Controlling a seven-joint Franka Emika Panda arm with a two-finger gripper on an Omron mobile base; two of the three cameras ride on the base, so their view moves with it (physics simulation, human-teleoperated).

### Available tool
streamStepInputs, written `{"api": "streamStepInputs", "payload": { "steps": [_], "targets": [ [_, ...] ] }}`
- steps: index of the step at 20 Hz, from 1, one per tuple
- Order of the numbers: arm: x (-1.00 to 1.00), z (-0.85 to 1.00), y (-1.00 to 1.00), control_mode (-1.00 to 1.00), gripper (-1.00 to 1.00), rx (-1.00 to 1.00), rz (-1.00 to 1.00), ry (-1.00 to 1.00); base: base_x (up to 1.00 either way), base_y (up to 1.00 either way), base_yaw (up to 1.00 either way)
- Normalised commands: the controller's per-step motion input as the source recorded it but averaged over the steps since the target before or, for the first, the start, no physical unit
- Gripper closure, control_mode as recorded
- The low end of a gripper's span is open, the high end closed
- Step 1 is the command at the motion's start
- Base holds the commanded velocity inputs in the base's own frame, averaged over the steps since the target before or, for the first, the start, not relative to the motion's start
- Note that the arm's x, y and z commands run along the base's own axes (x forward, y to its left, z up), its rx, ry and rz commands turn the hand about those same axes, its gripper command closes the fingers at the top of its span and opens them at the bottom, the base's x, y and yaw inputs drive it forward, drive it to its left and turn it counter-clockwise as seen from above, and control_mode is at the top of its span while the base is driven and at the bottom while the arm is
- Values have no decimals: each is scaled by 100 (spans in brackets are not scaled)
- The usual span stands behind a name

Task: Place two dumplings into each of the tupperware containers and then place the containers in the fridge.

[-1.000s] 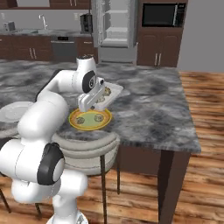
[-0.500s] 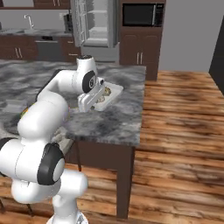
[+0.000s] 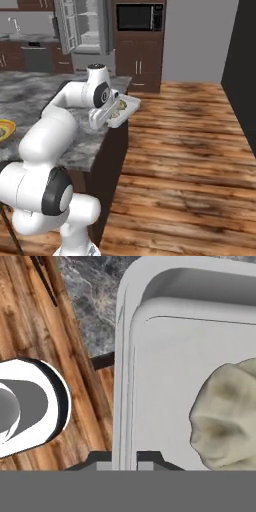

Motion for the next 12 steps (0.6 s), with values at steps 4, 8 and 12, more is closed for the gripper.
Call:
{"api": "streamStepInputs", "payload": {
  "steps": [4, 8, 12],
  "targets": [
    [0, 0, 0, 100, 100, 0, 0, 0, 100, -100, 4],
    [0, 0, 0, 100, 100, 0, 0, 0, 100, -100, 8],
    [0, 0, 0, 100, 100, 0, 0, 0, 100, -100, 10]
  ]
}}
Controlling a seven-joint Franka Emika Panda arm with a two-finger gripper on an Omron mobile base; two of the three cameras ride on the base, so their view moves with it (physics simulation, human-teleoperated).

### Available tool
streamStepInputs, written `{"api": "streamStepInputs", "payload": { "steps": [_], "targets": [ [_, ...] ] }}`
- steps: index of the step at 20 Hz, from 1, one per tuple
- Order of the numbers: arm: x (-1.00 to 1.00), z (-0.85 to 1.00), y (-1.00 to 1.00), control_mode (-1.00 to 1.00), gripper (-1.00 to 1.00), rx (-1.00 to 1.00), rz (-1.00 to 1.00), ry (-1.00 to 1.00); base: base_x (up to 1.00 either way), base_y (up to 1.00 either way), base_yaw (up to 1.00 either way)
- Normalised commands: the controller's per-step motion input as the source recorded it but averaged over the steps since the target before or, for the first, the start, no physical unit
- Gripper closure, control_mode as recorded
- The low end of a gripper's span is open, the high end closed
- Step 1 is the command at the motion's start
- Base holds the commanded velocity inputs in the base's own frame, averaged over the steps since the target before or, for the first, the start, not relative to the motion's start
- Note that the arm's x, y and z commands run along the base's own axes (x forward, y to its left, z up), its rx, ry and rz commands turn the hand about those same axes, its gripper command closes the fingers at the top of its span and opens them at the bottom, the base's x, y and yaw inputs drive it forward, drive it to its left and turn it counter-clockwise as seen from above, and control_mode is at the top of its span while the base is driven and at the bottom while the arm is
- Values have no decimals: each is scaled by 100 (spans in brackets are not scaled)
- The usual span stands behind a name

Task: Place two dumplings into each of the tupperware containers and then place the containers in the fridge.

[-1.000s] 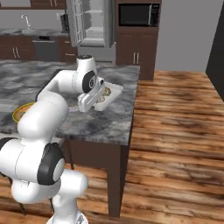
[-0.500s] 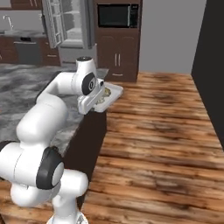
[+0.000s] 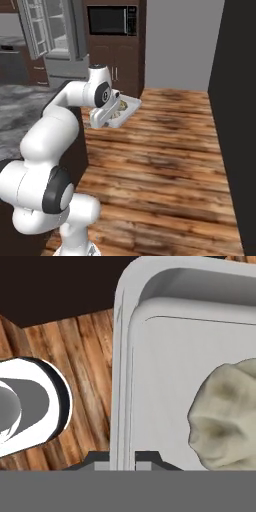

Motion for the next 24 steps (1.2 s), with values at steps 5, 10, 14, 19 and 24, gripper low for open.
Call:
{"api": "streamStepInputs", "payload": {
  "steps": [5, 10, 14, 19, 24],
  "targets": [
    [0, 0, 0, 100, 100, 0, 0, 0, 100, -83, 10],
    [0, 0, 0, 100, 100, 0, 0, 0, 100, -11, 8],
    [0, 0, 0, 100, 100, 0, 0, 0, 100, 0, 9],
    [0, 0, 0, 100, 100, 0, 0, 0, 100, 0, 14],
    [0, 0, 0, 100, 100, 0, 0, 0, 100, 0, 61]
  ]
}}
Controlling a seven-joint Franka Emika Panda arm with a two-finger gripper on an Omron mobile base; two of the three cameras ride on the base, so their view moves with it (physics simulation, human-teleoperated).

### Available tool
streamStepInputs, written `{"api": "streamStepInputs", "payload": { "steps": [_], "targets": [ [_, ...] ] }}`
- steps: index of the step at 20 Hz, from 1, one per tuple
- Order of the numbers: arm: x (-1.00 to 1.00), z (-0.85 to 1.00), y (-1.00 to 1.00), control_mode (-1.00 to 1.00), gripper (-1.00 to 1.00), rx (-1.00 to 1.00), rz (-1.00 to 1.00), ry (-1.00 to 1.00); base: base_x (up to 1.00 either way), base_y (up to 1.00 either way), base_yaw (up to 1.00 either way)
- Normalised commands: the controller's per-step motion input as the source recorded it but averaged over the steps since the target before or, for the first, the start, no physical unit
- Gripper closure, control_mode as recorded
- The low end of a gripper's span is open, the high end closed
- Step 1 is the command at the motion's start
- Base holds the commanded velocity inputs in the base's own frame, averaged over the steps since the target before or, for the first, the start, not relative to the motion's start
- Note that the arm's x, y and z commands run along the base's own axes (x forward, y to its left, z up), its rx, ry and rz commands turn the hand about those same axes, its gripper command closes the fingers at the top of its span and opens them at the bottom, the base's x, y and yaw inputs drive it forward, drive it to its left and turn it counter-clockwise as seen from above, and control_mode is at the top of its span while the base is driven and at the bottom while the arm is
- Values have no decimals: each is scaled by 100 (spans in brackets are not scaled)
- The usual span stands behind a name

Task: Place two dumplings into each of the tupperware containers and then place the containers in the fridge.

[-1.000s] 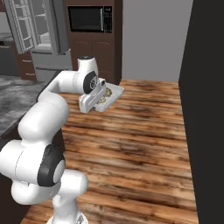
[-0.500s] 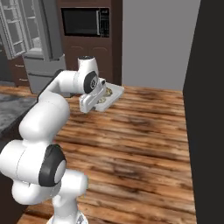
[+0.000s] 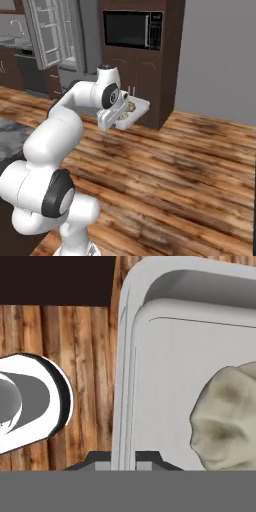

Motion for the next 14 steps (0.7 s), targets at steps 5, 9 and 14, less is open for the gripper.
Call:
{"api": "streamStepInputs", "payload": {
  "steps": [5, 9, 14],
  "targets": [
    [0, 0, 0, 100, 100, 0, 0, 0, 100, -1, 63],
    [0, 0, 0, 100, 100, 0, 0, 0, 94, -7, 80],
    [0, 0, 0, 100, 100, 0, 0, 0, 87, -10, 85]
  ]
}}
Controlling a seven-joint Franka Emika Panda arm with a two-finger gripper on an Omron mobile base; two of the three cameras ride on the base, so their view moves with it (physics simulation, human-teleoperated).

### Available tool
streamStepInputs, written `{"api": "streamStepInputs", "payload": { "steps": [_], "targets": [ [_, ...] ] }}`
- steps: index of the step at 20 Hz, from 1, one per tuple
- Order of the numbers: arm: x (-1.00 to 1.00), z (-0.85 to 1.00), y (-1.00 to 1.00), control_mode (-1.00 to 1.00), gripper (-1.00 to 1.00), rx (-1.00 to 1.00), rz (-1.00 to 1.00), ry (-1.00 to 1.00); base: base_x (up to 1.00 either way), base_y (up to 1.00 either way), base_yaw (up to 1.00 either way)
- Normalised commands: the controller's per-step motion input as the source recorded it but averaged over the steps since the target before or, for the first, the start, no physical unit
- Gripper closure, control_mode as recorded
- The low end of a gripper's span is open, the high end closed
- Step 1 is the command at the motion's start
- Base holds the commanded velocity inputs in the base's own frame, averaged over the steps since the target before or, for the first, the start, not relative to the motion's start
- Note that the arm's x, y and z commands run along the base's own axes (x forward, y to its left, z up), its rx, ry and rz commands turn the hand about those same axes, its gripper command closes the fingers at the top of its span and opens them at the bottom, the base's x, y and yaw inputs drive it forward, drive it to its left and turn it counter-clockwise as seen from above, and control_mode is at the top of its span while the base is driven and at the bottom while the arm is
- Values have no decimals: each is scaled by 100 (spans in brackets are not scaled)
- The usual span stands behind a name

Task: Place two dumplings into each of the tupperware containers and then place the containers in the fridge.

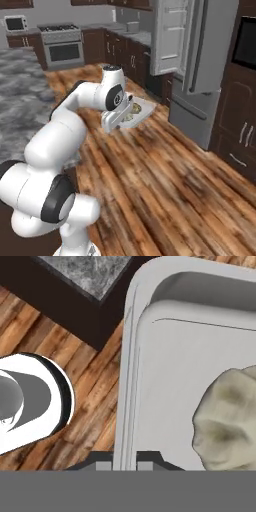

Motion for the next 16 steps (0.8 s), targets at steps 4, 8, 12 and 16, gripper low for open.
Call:
{"api": "streamStepInputs", "payload": {
  "steps": [4, 8, 12, 16],
  "targets": [
    [0, 0, 0, 100, 100, 0, 0, 0, 100, -17, 71],
    [0, 0, 0, 100, 100, 0, 0, 0, 74, -88, 46],
    [0, 0, 0, 100, 100, 0, 0, 0, 48, -100, 38],
    [0, 0, 0, 100, 100, 0, 0, 0, 100, -93, 32]
  ]
}}
